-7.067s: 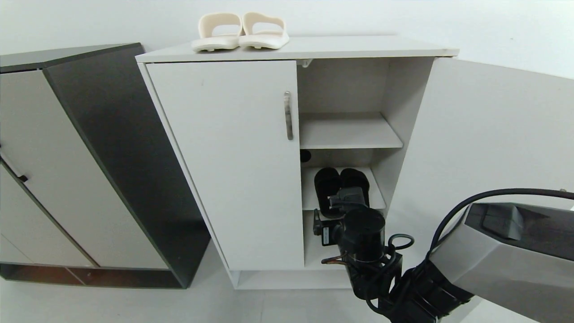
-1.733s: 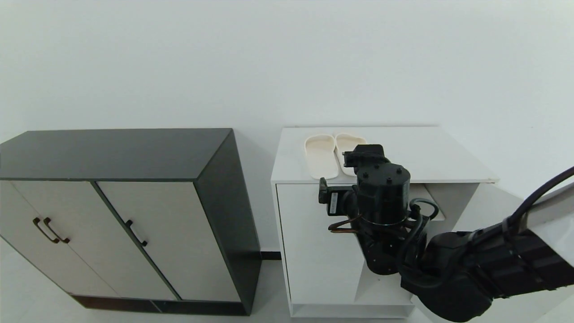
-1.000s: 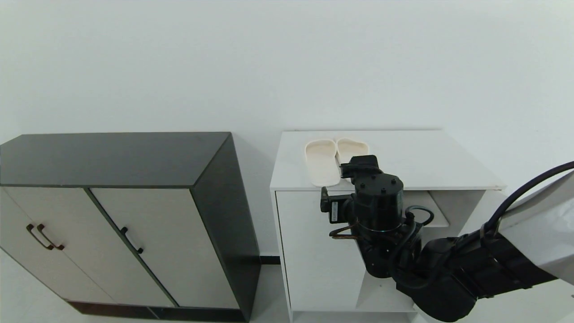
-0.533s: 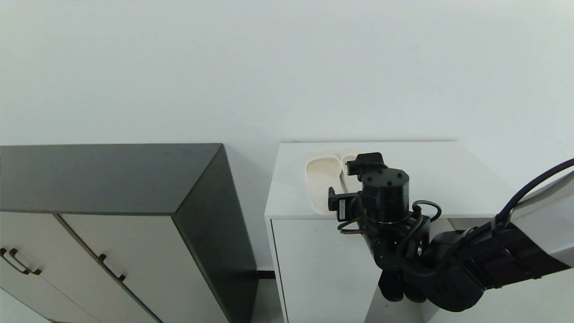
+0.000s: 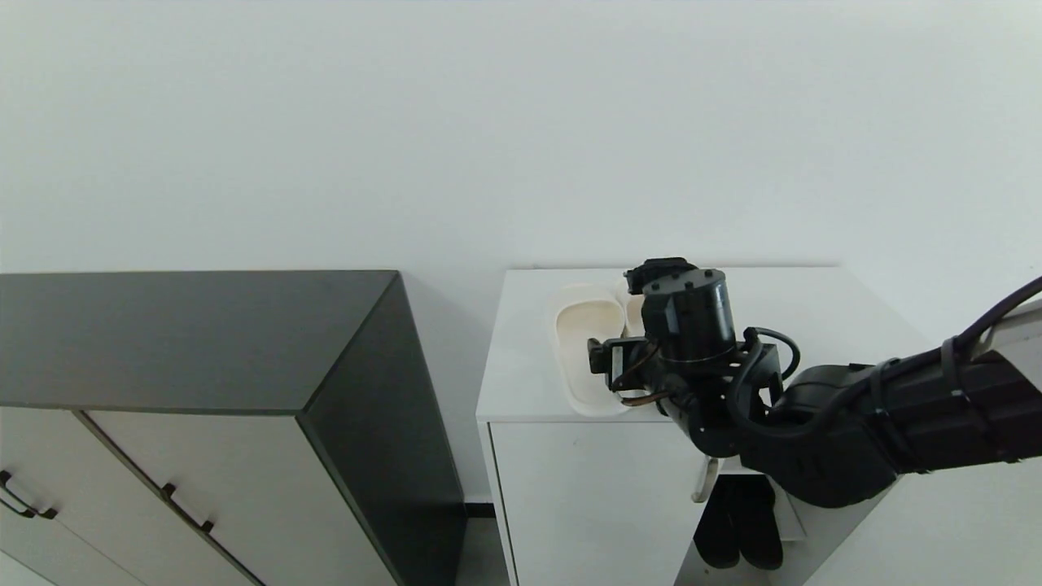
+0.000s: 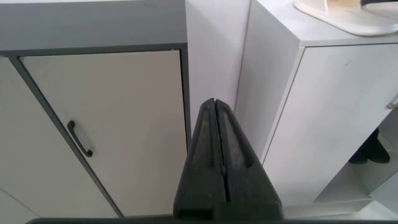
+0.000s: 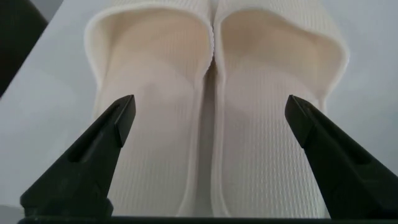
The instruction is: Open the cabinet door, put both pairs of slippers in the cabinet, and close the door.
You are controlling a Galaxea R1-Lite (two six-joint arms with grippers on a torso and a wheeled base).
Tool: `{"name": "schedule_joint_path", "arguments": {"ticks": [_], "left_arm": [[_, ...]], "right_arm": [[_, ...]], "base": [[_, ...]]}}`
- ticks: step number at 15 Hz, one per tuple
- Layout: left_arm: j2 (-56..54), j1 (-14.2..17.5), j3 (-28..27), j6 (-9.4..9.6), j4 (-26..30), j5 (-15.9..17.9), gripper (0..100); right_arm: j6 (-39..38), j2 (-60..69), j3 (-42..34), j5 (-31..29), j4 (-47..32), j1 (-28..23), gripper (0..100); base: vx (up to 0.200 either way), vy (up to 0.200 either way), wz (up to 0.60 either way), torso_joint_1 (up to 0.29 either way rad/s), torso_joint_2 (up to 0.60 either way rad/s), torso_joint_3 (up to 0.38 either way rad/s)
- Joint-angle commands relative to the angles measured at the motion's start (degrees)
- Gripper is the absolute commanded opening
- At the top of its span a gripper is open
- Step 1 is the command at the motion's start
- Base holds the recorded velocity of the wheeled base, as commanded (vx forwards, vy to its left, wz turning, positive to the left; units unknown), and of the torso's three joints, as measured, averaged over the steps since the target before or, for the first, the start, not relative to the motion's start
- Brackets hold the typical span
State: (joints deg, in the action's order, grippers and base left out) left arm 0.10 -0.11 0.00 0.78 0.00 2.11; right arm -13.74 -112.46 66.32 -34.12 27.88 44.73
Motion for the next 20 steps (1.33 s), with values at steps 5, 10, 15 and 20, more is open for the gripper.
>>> {"name": "schedule_joint_path", "arguments": {"ticks": [5, 10, 15, 20], "left_arm": [[0.08, 0.02, 0.00, 0.01, 0.00, 0.00, 0], [0.08, 0.02, 0.00, 0.10, 0.00, 0.00, 0], [0.08, 0.02, 0.00, 0.01, 0.00, 0.00, 0], [0.08, 0.02, 0.00, 0.10, 0.00, 0.00, 0]], "right_arm": [[-0.50, -4.00, 4.08, 2.13, -0.28, -2.45, 100], [0.64, -8.39, 7.51, 2.39, 3.15, -3.24, 100], [2.23, -11.73, 11.29, 2.39, 4.29, -4.91, 100], [3.63, -12.17, 11.38, 2.39, 5.78, -5.09, 0]], "base": [[0.000, 0.000, 0.00, 0.000, 0.00, 0.000], [0.000, 0.000, 0.00, 0.000, 0.00, 0.000], [0.000, 0.000, 0.00, 0.000, 0.00, 0.000], [0.000, 0.000, 0.00, 0.000, 0.00, 0.000]]}}
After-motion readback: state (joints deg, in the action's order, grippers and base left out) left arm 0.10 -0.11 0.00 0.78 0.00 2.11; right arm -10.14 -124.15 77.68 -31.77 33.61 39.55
